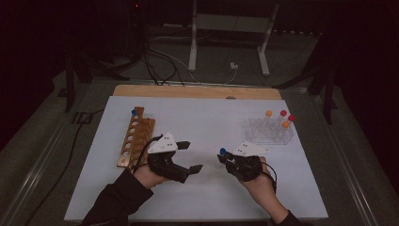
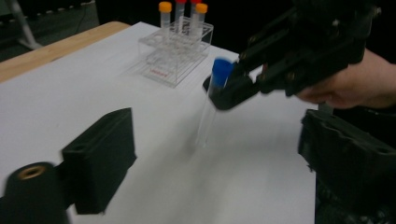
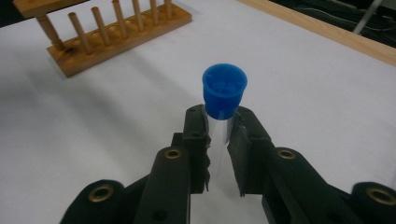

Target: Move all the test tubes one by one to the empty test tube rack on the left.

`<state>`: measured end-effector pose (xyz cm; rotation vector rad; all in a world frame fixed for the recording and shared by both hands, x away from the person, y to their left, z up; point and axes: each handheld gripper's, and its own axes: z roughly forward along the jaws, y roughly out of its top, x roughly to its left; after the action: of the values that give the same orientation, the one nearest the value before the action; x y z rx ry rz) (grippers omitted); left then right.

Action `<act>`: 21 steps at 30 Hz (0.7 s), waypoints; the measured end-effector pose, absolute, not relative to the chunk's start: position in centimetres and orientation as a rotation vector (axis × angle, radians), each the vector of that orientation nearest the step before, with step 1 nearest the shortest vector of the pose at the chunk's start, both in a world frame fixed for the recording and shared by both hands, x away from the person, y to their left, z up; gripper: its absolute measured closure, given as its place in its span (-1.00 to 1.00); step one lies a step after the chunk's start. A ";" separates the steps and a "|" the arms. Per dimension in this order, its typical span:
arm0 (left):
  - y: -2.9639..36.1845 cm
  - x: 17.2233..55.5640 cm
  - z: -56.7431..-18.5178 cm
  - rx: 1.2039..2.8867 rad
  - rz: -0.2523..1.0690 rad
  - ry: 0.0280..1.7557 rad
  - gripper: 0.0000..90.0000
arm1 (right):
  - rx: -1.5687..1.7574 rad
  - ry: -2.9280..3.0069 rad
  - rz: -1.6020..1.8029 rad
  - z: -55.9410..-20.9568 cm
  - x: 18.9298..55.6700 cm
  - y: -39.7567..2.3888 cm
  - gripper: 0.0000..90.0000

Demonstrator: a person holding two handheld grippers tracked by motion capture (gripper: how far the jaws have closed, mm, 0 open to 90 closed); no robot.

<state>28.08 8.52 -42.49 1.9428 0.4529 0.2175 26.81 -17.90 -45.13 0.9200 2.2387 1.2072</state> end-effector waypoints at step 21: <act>3.8 29.3 -42.5 1.975 0.254 0.385 0.25 | 0.891 2.277 1.237 -45.2 26.3 -17.2 0.71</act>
<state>29.25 3.82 -42.46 1.9748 0.3853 0.2543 26.28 -17.19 -45.24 0.8913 2.2769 1.2365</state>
